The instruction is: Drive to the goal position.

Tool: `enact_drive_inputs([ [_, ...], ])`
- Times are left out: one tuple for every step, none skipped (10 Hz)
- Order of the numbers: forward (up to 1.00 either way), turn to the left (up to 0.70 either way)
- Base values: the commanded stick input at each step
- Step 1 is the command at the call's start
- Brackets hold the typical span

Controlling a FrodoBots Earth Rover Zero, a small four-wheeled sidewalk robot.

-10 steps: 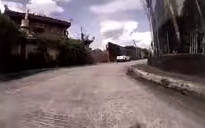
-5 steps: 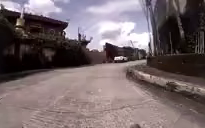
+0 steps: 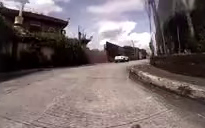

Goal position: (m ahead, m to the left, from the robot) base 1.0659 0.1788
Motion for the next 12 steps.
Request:
enact_drive_inputs([
  [0.70,0.00],
  [0.70,0.00],
  [0.70,0.00],
  [0.70,0.00],
  [0.70,0.00],
  [0.70,0.00],
  [0.70,0.00],
  [0.70,0.00],
  [0.70,0.00],
  [0.70,-0.13],
  [0.70,-0.35],
  [0.70,-0.35],
])
